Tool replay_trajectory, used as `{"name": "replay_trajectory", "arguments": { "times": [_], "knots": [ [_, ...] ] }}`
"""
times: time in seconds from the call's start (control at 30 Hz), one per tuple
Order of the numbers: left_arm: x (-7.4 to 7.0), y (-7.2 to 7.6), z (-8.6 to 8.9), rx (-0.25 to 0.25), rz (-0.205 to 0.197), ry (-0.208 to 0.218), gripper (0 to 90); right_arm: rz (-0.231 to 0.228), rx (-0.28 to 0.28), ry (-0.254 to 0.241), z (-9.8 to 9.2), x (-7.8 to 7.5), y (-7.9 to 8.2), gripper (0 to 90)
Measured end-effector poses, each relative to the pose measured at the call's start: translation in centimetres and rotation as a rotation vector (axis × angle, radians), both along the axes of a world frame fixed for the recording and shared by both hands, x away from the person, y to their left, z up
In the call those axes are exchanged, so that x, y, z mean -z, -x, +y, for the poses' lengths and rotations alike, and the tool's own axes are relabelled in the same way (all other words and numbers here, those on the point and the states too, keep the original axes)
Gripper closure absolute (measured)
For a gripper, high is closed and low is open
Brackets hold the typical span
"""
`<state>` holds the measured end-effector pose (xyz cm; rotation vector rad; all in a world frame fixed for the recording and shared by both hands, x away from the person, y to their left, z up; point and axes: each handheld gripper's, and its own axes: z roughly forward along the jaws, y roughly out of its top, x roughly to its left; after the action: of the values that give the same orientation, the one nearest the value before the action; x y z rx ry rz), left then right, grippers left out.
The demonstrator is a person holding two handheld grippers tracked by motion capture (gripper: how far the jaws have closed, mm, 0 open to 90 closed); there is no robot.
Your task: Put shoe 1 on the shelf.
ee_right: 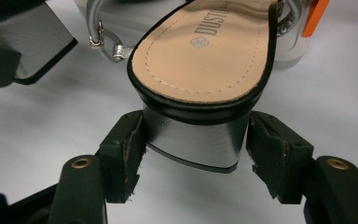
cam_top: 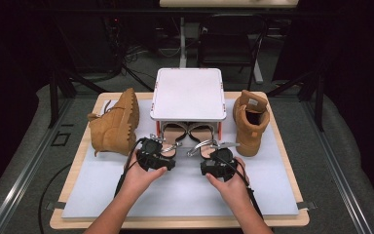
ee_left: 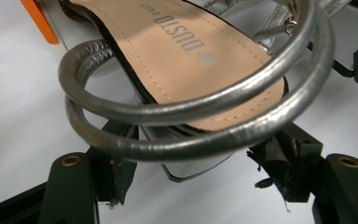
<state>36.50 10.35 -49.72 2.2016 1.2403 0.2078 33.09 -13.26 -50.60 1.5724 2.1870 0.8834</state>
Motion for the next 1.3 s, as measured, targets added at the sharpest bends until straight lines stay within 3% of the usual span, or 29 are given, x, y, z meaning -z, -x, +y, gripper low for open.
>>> {"name": "replay_trajectory", "arguments": {
  "times": [0.27, 0.4, 0.63, 0.87, 1.3],
  "knots": [
    [0.4, -1.4, -0.3, -0.006, 0.014, -0.006, 33.7, 0.03, 0.009, 0.005, 0.2, -0.1, -1.6, 37.5],
    [0.4, -2.0, -0.5, -0.008, -0.003, -0.01, 33.7, 0.031, 0.017, 0.016, 0.4, 0.0, -2.3, 37.5],
    [0.6, -3.0, -0.7, -0.02, 0.007, -0.007, 33.7, 0.029, 0.033, 0.008, 0.6, 0.2, -3.2, 37.5],
    [1.1, -3.9, -1.1, -0.027, 0.008, -0.018, 33.7, 0.024, 0.036, 0.031, 0.8, 0.8, -4.2, 37.5],
    [2.1, -4.8, -1.6, -0.044, -0.012, -0.02, 33.7, 0.016, 0.037, 0.032, 0.9, 1.6, -5.5, 37.5]
  ]
}}
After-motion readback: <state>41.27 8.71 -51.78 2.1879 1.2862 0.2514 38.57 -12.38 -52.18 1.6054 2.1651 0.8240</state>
